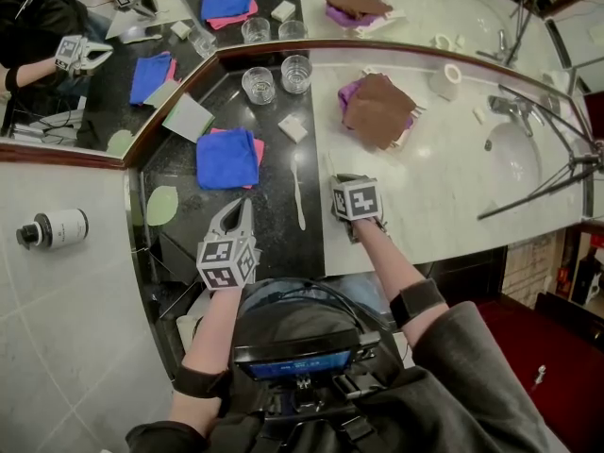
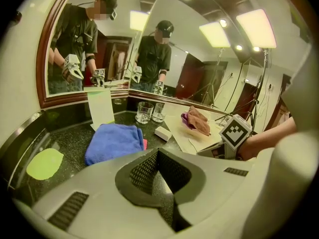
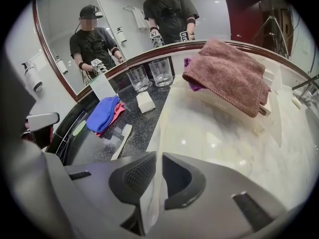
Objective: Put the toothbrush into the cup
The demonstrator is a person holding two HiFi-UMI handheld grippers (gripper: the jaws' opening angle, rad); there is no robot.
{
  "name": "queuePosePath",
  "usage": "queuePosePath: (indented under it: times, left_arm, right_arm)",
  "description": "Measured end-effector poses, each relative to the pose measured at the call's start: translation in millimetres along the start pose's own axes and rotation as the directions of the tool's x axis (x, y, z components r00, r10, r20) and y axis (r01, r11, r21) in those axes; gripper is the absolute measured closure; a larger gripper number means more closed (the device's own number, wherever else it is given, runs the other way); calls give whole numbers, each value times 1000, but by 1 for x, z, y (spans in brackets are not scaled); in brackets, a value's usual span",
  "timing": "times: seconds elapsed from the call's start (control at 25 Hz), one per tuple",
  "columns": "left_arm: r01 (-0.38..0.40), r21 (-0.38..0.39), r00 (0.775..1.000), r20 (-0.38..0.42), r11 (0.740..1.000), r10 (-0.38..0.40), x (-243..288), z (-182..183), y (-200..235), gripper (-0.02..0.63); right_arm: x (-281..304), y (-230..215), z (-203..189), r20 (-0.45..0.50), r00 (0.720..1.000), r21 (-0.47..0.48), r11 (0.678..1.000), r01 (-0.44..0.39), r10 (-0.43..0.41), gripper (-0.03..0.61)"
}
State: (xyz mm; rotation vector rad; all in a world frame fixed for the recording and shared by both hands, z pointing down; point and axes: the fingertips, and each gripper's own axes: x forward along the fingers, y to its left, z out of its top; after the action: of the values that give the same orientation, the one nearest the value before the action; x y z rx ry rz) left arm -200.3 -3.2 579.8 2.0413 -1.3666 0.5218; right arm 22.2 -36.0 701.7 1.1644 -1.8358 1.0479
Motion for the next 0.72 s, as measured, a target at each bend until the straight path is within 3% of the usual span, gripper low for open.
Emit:
queuePosePath:
  times: [0.36,0.72]
  left_arm:
    - [12,12,1000,1,1000,-12,6,6,-5,613]
    - [21,5,1000,9,1000,-21,14,10,-10,613]
  right_arm:
    - [-28,5,36,175,983,25,998,-58,53,517]
    - [-70,15,93,401,910,29,991,-127,105,517]
